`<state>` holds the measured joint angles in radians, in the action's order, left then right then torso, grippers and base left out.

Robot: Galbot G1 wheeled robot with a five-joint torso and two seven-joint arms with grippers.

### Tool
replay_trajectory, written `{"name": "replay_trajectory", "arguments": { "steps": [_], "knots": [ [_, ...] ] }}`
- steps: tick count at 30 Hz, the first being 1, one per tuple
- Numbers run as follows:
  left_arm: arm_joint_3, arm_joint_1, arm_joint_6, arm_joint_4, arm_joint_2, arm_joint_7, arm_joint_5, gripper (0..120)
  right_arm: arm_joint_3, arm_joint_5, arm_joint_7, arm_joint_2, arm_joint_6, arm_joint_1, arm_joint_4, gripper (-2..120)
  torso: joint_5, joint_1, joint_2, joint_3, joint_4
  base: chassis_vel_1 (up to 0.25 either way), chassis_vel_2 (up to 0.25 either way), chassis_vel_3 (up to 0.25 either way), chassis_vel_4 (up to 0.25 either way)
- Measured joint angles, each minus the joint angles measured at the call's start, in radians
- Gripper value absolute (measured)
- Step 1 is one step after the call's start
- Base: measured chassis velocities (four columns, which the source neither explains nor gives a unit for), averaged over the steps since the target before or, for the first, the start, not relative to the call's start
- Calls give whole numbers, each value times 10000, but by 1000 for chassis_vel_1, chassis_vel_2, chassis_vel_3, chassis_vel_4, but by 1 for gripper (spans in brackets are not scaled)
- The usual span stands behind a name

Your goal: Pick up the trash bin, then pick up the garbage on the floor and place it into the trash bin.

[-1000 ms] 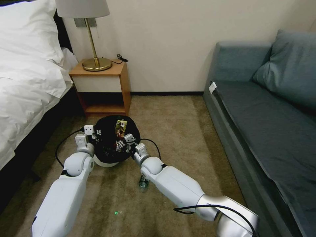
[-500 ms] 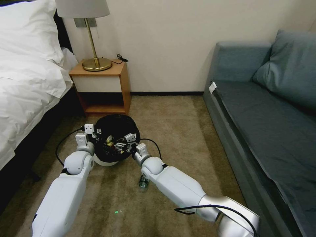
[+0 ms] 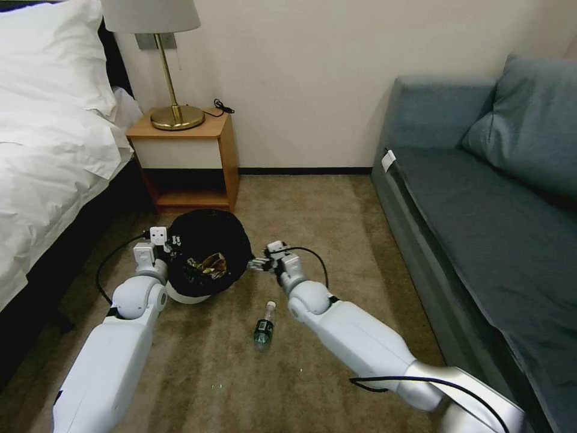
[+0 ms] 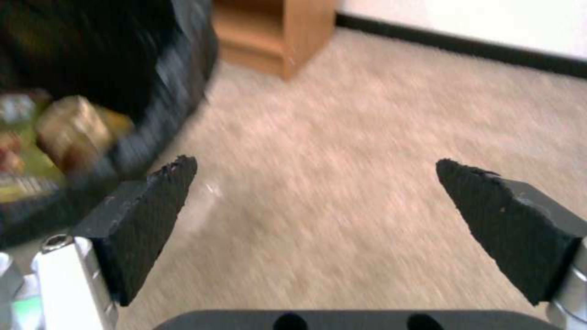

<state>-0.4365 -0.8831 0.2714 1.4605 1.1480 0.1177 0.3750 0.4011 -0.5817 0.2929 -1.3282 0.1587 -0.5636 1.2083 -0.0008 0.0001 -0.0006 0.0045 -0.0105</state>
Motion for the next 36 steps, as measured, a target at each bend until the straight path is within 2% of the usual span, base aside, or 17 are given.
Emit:
{"name": "replay_trajectory", "arguments": {
  "steps": [7, 13, 23, 36],
  "knots": [
    [-4, 122, -7, -61, 77, -14, -24, 6, -122, 92, 86, 284, 325, -458, 108, 100, -4, 0, -1, 0, 1, 0, 0, 0, 0],
    [-120, 178, -85, -167, 149, -14, -59, 6, -205, 668, 13, -109, 100, -1159, -704, 100, -2, 0, 0, -1, 4, 0, 0, 0, 0],
    [-452, -81, -370, -277, 280, -15, -339, 6, -482, 1611, -228, -676, -490, -2584, -1825, 100, -3, -1, -1, 0, 2, 0, 0, 0, 0],
    [-375, -26, -367, -342, 440, -55, -422, 6, -449, 1946, -562, -1006, -689, -2847, -2189, 100, -3, -1, 0, -1, 2, 0, 0, 0, 0]
  ]
}}
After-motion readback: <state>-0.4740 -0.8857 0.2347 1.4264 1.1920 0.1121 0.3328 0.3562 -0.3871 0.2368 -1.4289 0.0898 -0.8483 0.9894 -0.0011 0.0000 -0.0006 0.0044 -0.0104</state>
